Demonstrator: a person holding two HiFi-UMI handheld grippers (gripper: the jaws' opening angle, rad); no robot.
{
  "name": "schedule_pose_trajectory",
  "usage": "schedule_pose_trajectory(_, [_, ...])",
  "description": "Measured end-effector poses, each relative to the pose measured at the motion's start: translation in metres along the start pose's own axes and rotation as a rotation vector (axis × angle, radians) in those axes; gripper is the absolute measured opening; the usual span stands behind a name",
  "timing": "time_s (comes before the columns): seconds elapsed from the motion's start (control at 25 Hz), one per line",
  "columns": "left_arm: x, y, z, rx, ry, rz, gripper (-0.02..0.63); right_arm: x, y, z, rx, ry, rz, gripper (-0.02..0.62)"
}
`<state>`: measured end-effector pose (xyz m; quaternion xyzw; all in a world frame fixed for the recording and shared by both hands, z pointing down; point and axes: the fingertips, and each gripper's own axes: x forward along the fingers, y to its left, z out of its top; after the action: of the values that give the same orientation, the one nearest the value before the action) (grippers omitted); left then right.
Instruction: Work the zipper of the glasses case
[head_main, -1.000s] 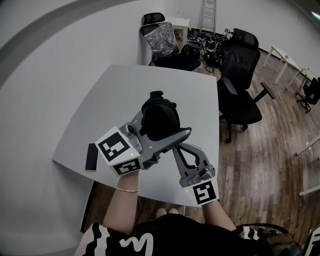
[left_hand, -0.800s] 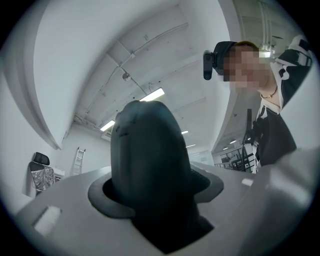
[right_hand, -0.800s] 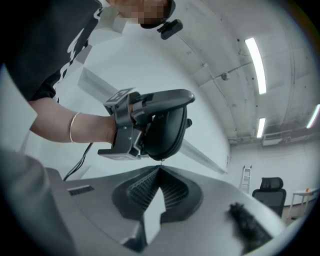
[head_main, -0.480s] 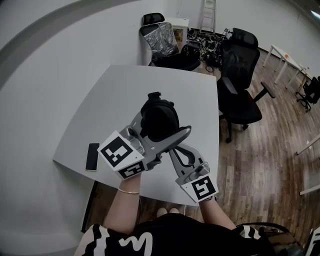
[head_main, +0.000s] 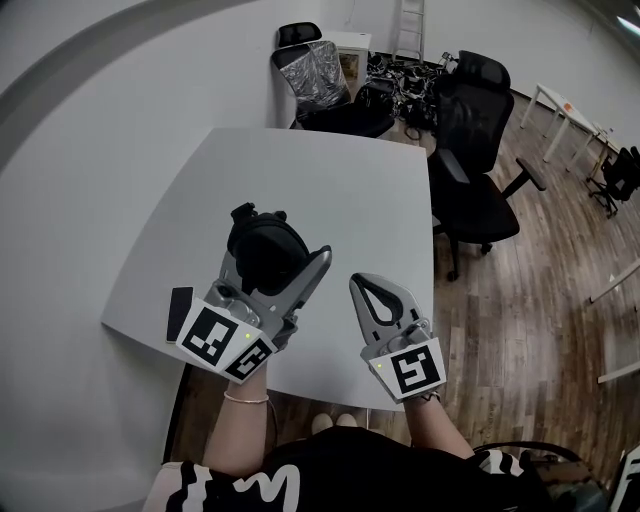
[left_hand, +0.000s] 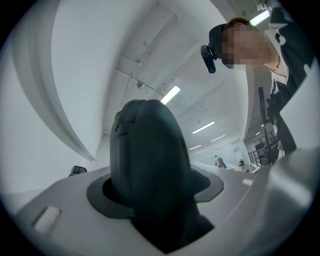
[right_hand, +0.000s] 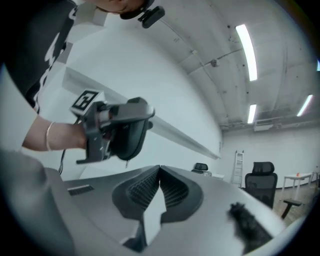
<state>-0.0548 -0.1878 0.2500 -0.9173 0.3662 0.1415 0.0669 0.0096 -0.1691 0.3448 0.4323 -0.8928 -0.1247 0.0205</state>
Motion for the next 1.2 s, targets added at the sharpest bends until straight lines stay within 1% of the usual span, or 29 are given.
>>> schedule_pose_trajectory(0.12, [0.0, -0.01, -0.016, -0.025, 0.011, -0.008, 0.316, -0.003, -0.021, 0.037, 0.037, -0.056, -0.081, 0.005])
schedule_pose_trajectory(0.24, [0.002, -0.019, -0.028, -0.033, 0.032, -0.013, 0.318, -0.006, -0.028, 0.061, 0.051, -0.101, -0.108, 0.005])
schedule_pose_trajectory(0.4, [0.001, -0.025, -0.039, -0.032, 0.054, -0.002, 0.319, -0.008, -0.032, 0.078, 0.06, -0.126, -0.137, 0.005])
schedule_pose_trajectory(0.48, [0.002, -0.027, -0.044, -0.033, 0.067, -0.005, 0.318, -0.006, -0.033, 0.078, 0.057, -0.113, -0.146, 0.005])
schedule_pose_trajectory(0.6, [0.004, -0.03, -0.052, -0.024, 0.085, -0.009, 0.318, -0.006, -0.037, 0.063, 0.014, -0.097, -0.16, 0.005])
schedule_pose_trajectory(0.68, [0.005, -0.031, -0.054, -0.018, 0.093, -0.006, 0.318, -0.006, -0.039, 0.056, 0.023, -0.084, -0.171, 0.005])
schedule_pose_trajectory(0.92, [0.001, -0.032, -0.052, -0.014, 0.094, -0.007, 0.318, -0.009, -0.036, 0.062, 0.027, -0.106, -0.173, 0.005])
schedule_pose_trajectory(1.2, [0.006, -0.035, -0.052, 0.004, 0.094, -0.012, 0.318, -0.006, -0.035, 0.061, 0.016, -0.086, -0.167, 0.005])
